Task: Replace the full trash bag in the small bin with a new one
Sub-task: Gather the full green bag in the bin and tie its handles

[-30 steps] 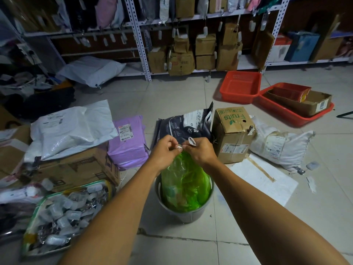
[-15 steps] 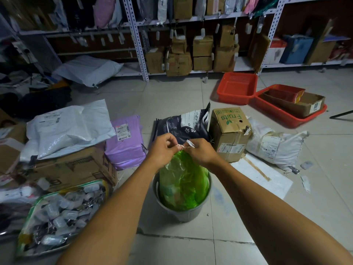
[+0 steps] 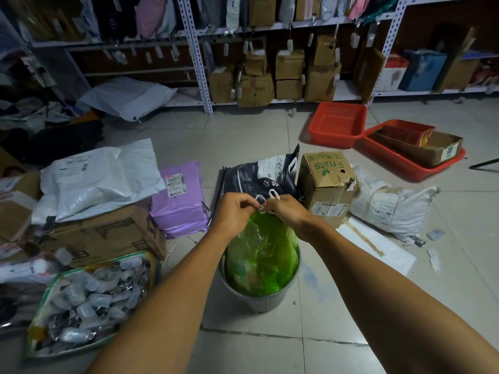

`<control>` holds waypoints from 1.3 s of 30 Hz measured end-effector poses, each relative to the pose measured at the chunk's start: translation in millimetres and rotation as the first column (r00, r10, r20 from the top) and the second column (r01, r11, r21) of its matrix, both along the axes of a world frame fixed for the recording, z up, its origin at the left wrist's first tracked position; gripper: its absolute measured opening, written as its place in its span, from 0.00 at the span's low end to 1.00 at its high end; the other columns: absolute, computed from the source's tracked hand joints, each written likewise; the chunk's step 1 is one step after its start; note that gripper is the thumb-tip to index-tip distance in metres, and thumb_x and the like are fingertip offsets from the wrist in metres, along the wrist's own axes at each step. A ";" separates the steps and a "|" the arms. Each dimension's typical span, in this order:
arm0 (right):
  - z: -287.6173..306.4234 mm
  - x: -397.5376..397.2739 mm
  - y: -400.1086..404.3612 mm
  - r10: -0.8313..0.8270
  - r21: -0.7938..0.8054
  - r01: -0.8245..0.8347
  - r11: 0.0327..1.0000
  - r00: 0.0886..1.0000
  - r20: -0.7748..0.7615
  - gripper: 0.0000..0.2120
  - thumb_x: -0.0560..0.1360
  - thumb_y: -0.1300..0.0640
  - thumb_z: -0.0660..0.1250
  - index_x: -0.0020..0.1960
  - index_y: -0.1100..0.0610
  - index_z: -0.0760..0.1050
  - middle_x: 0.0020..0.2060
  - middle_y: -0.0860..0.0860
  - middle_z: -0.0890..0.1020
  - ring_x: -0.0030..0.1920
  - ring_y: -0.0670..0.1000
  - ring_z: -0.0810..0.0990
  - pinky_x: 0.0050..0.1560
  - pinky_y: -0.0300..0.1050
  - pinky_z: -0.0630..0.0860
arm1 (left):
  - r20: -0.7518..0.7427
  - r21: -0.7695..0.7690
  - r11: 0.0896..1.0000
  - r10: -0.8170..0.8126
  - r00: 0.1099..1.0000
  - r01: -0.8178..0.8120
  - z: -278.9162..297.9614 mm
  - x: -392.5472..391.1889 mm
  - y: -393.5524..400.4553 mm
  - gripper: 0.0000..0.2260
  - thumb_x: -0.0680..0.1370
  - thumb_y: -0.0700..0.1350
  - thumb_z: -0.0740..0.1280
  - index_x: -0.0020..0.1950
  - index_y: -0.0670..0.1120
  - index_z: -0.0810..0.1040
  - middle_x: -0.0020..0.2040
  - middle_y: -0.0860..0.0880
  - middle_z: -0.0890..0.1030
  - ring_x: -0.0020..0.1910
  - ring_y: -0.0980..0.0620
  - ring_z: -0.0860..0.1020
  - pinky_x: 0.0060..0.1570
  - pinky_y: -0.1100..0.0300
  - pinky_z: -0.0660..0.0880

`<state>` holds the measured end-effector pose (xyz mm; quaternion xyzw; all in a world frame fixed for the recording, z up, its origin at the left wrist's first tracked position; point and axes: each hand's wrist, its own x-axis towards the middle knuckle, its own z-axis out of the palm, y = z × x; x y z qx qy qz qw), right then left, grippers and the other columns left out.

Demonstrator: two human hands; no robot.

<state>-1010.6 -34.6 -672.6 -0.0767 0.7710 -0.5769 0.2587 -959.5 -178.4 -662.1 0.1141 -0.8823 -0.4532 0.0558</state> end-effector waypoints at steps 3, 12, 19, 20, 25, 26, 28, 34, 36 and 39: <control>-1.6 -2.1 0.1 -0.029 -0.063 0.031 0.997 0.999 0.033 0.09 0.73 0.61 0.66 0.46 0.66 0.80 0.38 0.59 0.79 0.40 0.55 0.77 0.43 0.47 0.73 | 0.029 0.041 0.999 -0.001 1.000 0.000 -0.8 1.7 0.1 0.07 0.74 0.38 0.70 0.49 0.46 0.86 0.44 0.48 0.85 0.42 0.53 0.81 0.45 0.60 0.76; -3.8 -0.3 8.3 0.088 -0.065 -0.095 0.993 0.990 -0.112 0.08 0.78 0.63 0.65 0.48 0.65 0.82 0.40 0.61 0.83 0.40 0.54 0.80 0.44 0.50 0.79 | 0.046 -0.019 0.996 -0.083 0.995 0.084 -2.3 1.3 -4.9 0.04 0.74 0.42 0.74 0.47 0.43 0.85 0.41 0.47 0.84 0.39 0.54 0.79 0.38 0.62 0.73; -21.8 -4.4 31.1 0.059 0.242 0.055 0.969 0.896 -0.440 0.12 0.75 0.62 0.68 0.33 0.56 0.77 0.30 0.51 0.80 0.34 0.47 0.75 0.38 0.47 0.73 | 0.048 -0.114 0.985 -0.125 0.991 0.129 -0.2 3.1 -29.4 0.05 0.76 0.45 0.72 0.46 0.44 0.84 0.42 0.48 0.84 0.42 0.52 0.80 0.46 0.57 0.76; -24.3 -5.4 34.8 0.079 0.297 0.074 0.952 0.879 -0.471 0.10 0.75 0.61 0.67 0.35 0.58 0.76 0.32 0.54 0.80 0.35 0.49 0.76 0.39 0.50 0.74 | 0.055 -0.132 0.982 -0.129 0.990 0.135 -1.1 3.9 -33.9 0.04 0.76 0.44 0.71 0.46 0.44 0.84 0.42 0.49 0.84 0.42 0.52 0.80 0.47 0.56 0.76; -26.0 -2.2 36.9 0.148 0.429 0.117 0.896 0.831 -0.536 0.12 0.79 0.54 0.63 0.42 0.60 0.77 0.39 0.57 0.83 0.41 0.59 0.78 0.38 0.47 0.66 | 0.138 -0.217 0.963 -0.129 0.982 0.157 -5.3 3.5 -38.7 0.05 0.78 0.43 0.66 0.43 0.47 0.79 0.50 0.49 0.78 0.49 0.51 0.77 0.50 0.59 0.70; -27.5 -2.2 37.7 0.148 0.429 0.123 0.895 0.824 -0.546 0.12 0.79 0.54 0.63 0.41 0.60 0.77 0.39 0.58 0.82 0.41 0.60 0.78 0.37 0.47 0.65 | 0.158 -0.206 0.965 -0.130 0.979 0.161 -5.9 2.8 -38.4 0.05 0.79 0.43 0.65 0.44 0.47 0.78 0.51 0.49 0.77 0.50 0.51 0.76 0.51 0.60 0.68; -29.5 -1.5 40.0 0.149 0.442 0.132 0.887 0.825 -0.546 0.13 0.80 0.53 0.63 0.41 0.61 0.76 0.40 0.59 0.82 0.41 0.61 0.77 0.36 0.48 0.64 | 0.185 -0.195 0.967 -0.130 0.974 0.166 -6.9 2.2 -37.8 0.06 0.80 0.44 0.63 0.45 0.47 0.77 0.53 0.48 0.75 0.52 0.51 0.75 0.51 0.59 0.67; -29.4 -1.8 40.6 0.138 0.449 0.137 0.883 0.839 -0.527 0.11 0.78 0.54 0.65 0.41 0.60 0.76 0.40 0.59 0.82 0.42 0.63 0.78 0.37 0.48 0.66 | 0.196 -0.181 0.975 -0.094 0.976 0.130 -7.6 3.5 -35.4 0.07 0.81 0.46 0.61 0.45 0.47 0.75 0.52 0.48 0.78 0.49 0.51 0.75 0.48 0.58 0.68; -29.3 -2.6 41.3 0.139 0.454 0.132 0.881 0.846 -0.515 0.11 0.78 0.54 0.65 0.41 0.60 0.76 0.40 0.58 0.83 0.42 0.63 0.78 0.38 0.48 0.68 | 0.195 -0.177 0.975 -0.101 0.976 0.136 -6.3 5.0 -36.0 0.06 0.81 0.45 0.61 0.46 0.47 0.75 0.50 0.49 0.77 0.49 0.51 0.75 0.47 0.58 0.67; -28.4 -1.6 40.9 0.146 0.464 0.127 0.877 0.849 -0.507 0.11 0.79 0.55 0.64 0.41 0.59 0.76 0.40 0.58 0.83 0.42 0.62 0.79 0.39 0.50 0.71 | 0.192 -0.183 0.974 -0.097 0.976 0.133 -4.5 5.8 -35.7 0.07 0.81 0.45 0.61 0.47 0.46 0.75 0.49 0.50 0.77 0.47 0.52 0.74 0.47 0.59 0.67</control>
